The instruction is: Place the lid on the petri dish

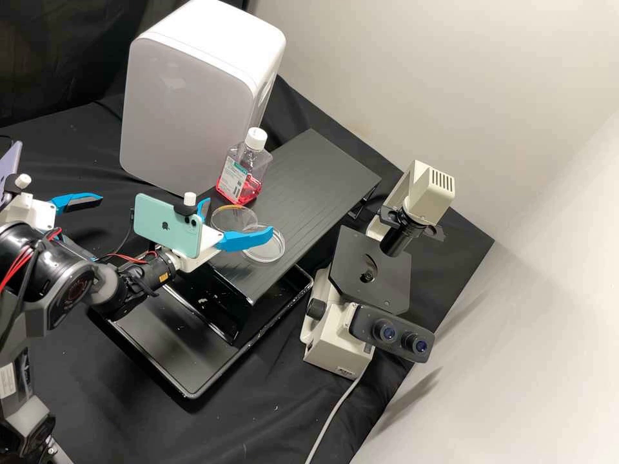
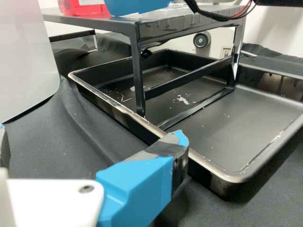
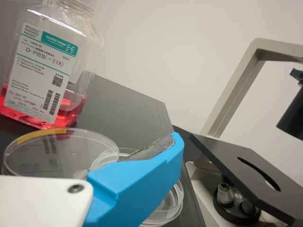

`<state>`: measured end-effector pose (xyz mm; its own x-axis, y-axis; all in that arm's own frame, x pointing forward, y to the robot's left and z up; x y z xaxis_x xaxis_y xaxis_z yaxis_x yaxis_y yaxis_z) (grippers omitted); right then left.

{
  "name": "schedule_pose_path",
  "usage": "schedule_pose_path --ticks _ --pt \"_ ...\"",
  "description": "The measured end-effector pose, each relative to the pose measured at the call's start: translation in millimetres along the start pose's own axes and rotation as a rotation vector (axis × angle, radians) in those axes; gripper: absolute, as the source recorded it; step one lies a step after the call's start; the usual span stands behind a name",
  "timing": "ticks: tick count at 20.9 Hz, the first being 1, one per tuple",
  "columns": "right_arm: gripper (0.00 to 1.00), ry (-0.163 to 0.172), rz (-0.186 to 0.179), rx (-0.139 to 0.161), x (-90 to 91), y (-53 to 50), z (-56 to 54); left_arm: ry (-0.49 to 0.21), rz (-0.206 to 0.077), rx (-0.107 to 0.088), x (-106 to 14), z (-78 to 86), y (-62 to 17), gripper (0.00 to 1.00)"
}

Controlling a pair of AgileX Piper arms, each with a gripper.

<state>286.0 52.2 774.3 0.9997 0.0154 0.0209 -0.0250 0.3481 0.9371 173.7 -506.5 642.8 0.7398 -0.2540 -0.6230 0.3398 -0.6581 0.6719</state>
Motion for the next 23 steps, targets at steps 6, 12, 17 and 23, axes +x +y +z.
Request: schedule_pose_path --ticks 6,12,17,23 --pt "1.0 0.0 0.0 0.0 0.0 -0.1 0.0 0.0 0.0 0.0 0.0 0.0 0.0 1.0" --pt "1.0 -0.004 -0.01 0.011 1.6 -2.3 0.5 0.0 0.0 0.0 0.0 0.0 0.0 1.0" --pt "1.0 -0.003 -0.009 0.024 3.6 -1.9 -0.3 0.0 0.0 0.0 0.0 0.0 0.0 1.0" --pt "1.0 -0.004 -0.015 0.022 4.6 -3.9 -0.1 0.0 0.0 -0.011 0.0 0.0 0.0 1.0"
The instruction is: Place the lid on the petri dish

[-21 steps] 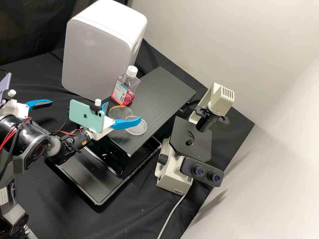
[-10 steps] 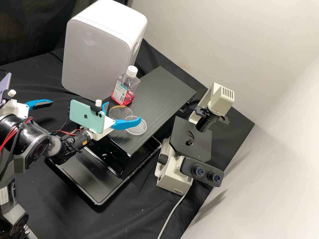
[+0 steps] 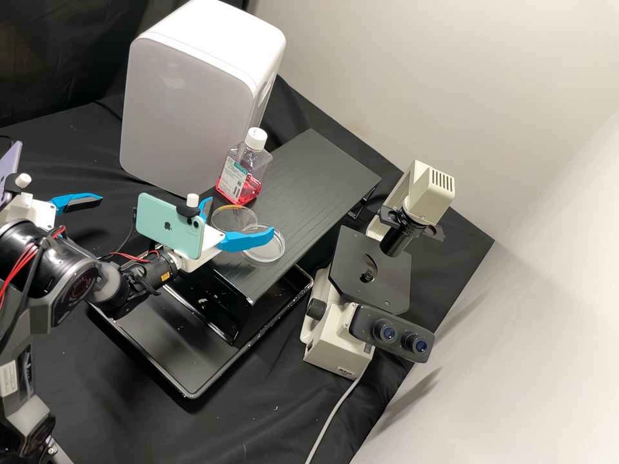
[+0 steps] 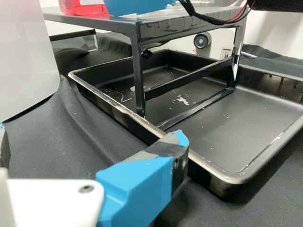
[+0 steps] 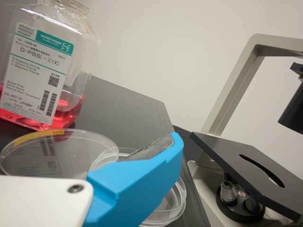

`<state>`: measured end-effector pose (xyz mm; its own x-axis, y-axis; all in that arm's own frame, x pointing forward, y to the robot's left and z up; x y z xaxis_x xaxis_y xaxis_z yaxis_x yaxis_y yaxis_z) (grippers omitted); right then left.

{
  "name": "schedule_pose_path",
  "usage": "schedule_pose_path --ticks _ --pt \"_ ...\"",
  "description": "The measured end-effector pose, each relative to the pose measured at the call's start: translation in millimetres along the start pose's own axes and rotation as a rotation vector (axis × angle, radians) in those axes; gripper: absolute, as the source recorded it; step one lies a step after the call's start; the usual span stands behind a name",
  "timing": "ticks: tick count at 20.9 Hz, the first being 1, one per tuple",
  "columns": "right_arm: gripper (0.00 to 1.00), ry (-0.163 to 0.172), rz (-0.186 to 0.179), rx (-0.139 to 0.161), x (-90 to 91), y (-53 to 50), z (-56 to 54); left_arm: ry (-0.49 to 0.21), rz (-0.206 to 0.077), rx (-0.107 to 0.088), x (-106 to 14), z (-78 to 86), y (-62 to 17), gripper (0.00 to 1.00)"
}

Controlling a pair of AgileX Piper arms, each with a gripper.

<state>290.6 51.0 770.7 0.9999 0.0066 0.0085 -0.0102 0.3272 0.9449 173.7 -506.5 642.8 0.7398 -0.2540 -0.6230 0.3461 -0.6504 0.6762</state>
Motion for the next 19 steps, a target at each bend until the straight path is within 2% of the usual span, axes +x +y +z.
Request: schedule_pose_path --ticks 6,7,8,12,15,19 --pt "1.0 -0.001 -0.002 0.0 0.0 -0.2 0.1 0.0 0.0 0.0 0.0 0.0 0.0 1.0" --pt "1.0 -0.001 -0.003 0.008 0.0 -0.3 0.1 0.0 0.0 0.0 0.0 0.0 0.0 1.0" --pt "0.0 -0.001 -0.003 0.01 0.0 -0.3 0.1 0.0 0.0 0.0 0.0 0.0 0.0 1.0" --pt "0.0 -0.001 -0.003 0.016 0.0 -0.3 0.1 0.0 0.0 0.0 0.0 0.0 0.0 1.0" --pt "0.0 0.003 -0.005 0.036 0.0 -0.4 -0.2 0.0 0.0 0.0 0.0 0.0 0.0 1.0" --pt "0.0 0.018 -0.01 0.028 0.0 -0.9 -1.6 0.0 0.0 0.0 0.0 0.0 0.0 1.0"
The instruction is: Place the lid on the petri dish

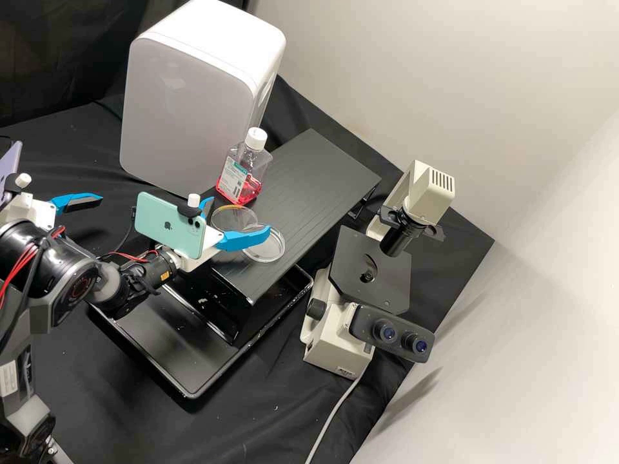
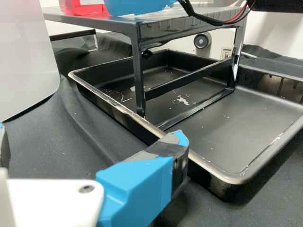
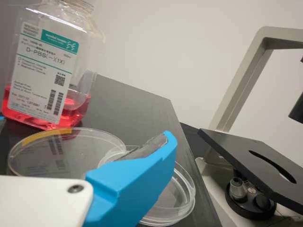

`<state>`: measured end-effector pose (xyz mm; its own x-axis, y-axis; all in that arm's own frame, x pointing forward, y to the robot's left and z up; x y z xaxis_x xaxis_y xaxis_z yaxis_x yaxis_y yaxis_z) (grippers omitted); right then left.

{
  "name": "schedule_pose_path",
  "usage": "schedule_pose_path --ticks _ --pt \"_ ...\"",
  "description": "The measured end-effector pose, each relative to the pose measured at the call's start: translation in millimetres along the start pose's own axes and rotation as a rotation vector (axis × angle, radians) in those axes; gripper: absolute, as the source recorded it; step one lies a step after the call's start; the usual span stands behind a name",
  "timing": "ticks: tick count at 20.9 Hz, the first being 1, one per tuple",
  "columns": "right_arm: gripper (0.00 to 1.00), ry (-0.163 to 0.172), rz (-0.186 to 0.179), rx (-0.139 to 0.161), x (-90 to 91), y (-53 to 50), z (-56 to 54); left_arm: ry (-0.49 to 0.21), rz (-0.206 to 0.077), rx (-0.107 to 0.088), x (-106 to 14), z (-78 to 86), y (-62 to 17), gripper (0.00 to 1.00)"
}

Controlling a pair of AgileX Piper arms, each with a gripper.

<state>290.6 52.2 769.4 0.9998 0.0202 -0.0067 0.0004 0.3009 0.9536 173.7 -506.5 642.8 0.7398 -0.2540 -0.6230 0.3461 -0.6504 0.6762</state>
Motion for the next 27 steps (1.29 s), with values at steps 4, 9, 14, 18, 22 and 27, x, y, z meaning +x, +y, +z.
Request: schedule_pose_path --ticks 4,9,14,18,22,27 --pt "0.0 0.003 -0.015 0.012 -0.1 -1.0 -0.4 0.0 0.0 0.0 0.0 0.0 0.0 1.0" --pt "0.0 0.016 -0.022 0.01 -0.1 -1.4 -1.3 0.0 0.0 0.0 0.0 0.0 0.0 1.0" --pt "0.0 0.023 -0.029 0.009 0.3 -1.2 -0.3 0.0 0.0 0.0 0.0 0.0 0.0 1.0" --pt "0.0 0.023 -0.03 0.02 0.6 -0.8 0.8 0.0 0.0 0.0 0.0 0.0 0.0 1.0" --pt "0.0 0.022 -0.029 0.024 0.7 -0.4 1.5 0.0 0.0 0.0 0.0 0.0 0.0 1.0" --pt "0.0 0.022 -0.032 0.028 0.3 -0.8 1.7 0.0 0.0 0.0 0.0 0.0 0.0 1.0"
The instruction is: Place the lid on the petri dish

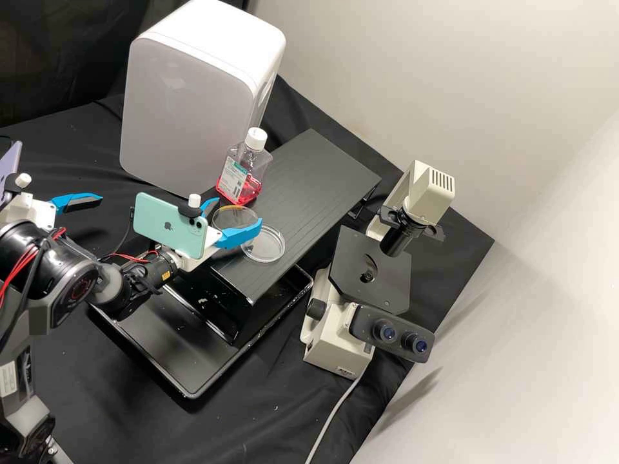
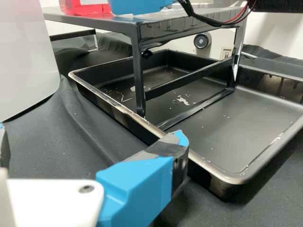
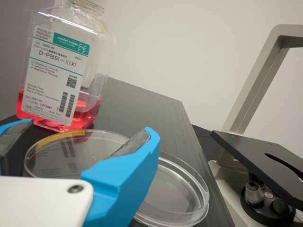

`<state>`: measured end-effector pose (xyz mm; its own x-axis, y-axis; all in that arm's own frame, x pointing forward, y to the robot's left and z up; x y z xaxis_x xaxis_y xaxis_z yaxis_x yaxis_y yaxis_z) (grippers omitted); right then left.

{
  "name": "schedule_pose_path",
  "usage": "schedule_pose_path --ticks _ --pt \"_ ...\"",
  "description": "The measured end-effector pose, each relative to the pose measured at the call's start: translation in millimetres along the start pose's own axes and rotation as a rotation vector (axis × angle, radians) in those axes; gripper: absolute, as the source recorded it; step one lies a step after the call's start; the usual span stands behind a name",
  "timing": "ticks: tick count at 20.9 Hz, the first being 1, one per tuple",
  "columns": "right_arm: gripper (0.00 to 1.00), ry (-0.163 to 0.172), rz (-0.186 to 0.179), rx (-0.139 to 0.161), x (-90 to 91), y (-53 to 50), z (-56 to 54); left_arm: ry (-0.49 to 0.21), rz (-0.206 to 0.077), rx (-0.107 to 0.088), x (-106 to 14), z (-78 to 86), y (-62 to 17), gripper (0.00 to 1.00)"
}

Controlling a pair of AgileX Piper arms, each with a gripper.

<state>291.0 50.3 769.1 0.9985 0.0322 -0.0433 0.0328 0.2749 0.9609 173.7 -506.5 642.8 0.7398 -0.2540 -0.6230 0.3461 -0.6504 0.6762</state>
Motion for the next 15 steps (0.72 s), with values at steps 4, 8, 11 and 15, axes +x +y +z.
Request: schedule_pose_path --ticks 4,8,11,15 --pt "0.0 0.013 0.029 0.005 -7.7 4.5 -0.7 0.0 0.0 0.0 0.0 0.0 0.0 1.0" --pt "0.0 -0.002 0.077 0.021 -15.8 11.1 1.0 0.0 0.0 0.0 0.0 0.0 0.0 1.0" --pt "0.0 -0.016 0.11 0.036 -18.6 16.4 1.6 -0.003 -0.001 0.001 -0.1 0.7 -0.2 1.0" --pt "0.0 -0.021 0.144 0.048 -19.5 23.0 3.6 -0.011 -0.003 0.003 -0.2 2.6 -0.7 1.0"
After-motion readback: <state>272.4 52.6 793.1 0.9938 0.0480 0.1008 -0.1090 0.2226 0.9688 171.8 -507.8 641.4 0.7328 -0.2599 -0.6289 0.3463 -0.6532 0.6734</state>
